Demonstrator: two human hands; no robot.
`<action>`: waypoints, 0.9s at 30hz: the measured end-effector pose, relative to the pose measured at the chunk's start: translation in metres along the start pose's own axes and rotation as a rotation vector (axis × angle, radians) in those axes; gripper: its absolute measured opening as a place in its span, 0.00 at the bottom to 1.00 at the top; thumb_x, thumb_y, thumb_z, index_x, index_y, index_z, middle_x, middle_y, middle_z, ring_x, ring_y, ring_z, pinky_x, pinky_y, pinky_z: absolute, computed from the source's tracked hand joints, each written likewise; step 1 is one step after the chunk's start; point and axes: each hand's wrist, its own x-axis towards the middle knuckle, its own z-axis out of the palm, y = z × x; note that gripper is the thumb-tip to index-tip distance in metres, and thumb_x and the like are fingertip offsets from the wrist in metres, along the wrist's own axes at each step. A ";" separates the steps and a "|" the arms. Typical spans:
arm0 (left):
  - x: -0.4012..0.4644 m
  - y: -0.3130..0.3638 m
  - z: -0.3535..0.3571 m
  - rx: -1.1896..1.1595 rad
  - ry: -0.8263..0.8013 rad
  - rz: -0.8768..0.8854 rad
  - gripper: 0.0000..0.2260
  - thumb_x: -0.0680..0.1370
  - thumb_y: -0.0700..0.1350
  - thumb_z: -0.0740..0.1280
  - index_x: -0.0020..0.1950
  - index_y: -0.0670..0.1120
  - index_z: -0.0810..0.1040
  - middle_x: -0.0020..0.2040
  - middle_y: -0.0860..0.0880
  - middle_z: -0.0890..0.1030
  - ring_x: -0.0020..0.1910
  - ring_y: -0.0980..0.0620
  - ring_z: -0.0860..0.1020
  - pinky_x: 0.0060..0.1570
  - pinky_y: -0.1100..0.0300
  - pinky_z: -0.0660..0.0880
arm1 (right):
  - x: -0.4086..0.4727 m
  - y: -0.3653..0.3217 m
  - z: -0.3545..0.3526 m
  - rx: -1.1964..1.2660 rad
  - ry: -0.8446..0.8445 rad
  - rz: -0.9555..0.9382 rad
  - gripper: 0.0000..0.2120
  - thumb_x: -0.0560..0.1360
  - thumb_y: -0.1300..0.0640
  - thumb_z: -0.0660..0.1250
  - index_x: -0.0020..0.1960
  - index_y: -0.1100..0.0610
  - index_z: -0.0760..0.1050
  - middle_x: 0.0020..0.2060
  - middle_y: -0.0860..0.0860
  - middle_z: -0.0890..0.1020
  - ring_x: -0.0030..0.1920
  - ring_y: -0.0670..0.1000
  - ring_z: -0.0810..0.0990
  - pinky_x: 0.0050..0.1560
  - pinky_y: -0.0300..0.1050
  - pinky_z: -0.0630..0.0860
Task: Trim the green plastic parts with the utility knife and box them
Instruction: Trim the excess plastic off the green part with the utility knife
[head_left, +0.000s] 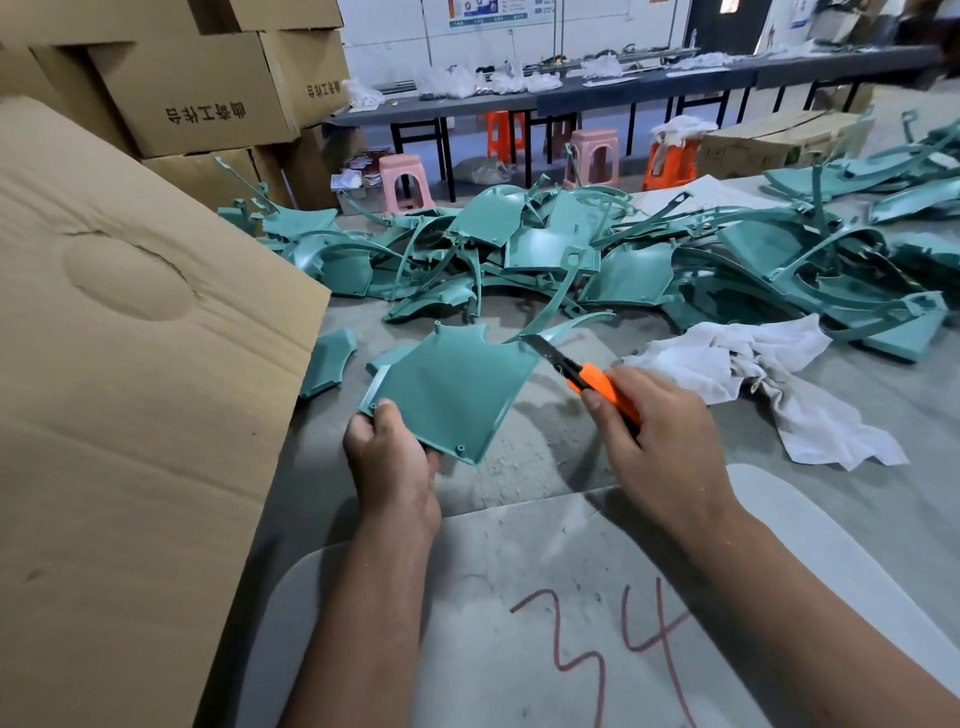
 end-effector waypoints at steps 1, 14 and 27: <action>0.000 0.000 0.000 -0.002 0.001 0.005 0.10 0.85 0.39 0.57 0.61 0.37 0.74 0.46 0.42 0.79 0.28 0.55 0.75 0.21 0.69 0.68 | 0.000 0.000 0.000 -0.029 0.008 0.015 0.09 0.83 0.50 0.65 0.45 0.51 0.75 0.35 0.42 0.74 0.36 0.43 0.71 0.36 0.41 0.63; 0.009 0.009 -0.007 -0.148 0.108 0.046 0.09 0.83 0.39 0.61 0.61 0.42 0.77 0.54 0.44 0.84 0.43 0.51 0.84 0.30 0.63 0.78 | 0.001 -0.004 -0.007 0.117 -0.250 -0.198 0.13 0.81 0.42 0.65 0.46 0.49 0.82 0.34 0.42 0.77 0.35 0.46 0.75 0.34 0.47 0.70; 0.001 0.002 0.000 -0.086 -0.006 0.103 0.10 0.84 0.40 0.61 0.65 0.41 0.75 0.54 0.44 0.84 0.41 0.53 0.85 0.29 0.63 0.78 | 0.003 -0.009 -0.001 -0.092 -0.085 -0.124 0.16 0.84 0.42 0.62 0.52 0.52 0.80 0.40 0.44 0.78 0.38 0.48 0.74 0.38 0.48 0.73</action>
